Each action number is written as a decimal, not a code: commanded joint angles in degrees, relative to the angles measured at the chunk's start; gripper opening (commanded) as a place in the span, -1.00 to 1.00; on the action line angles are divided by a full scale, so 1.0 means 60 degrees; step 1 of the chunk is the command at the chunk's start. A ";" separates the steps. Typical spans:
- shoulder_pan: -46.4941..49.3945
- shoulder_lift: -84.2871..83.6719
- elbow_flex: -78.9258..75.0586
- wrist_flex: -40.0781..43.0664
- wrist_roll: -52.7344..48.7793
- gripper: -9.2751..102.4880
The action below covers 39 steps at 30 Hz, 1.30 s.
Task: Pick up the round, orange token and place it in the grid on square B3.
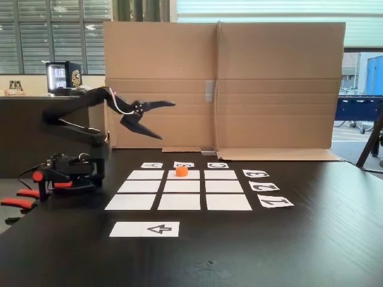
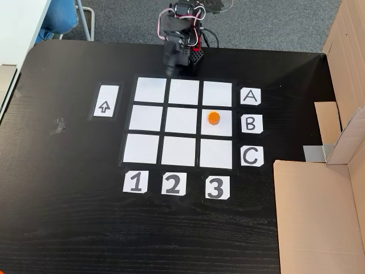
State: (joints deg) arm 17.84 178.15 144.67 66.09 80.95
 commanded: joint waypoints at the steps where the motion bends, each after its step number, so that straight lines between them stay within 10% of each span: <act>1: 0.2534 0.1509 0.0469 -0.0352 -0.0278 -0.23; 9: 0.8936 0.2124 0.2534 -0.2886 -0.0776 -0.84; 19: 1.3081 0.2109 0.4893 -0.4175 -0.1055 -0.85; 39: 1.3579 0.2095 0.4878 -0.3618 -0.1216 -0.85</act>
State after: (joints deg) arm 98.79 190.55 174.46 44.03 74.18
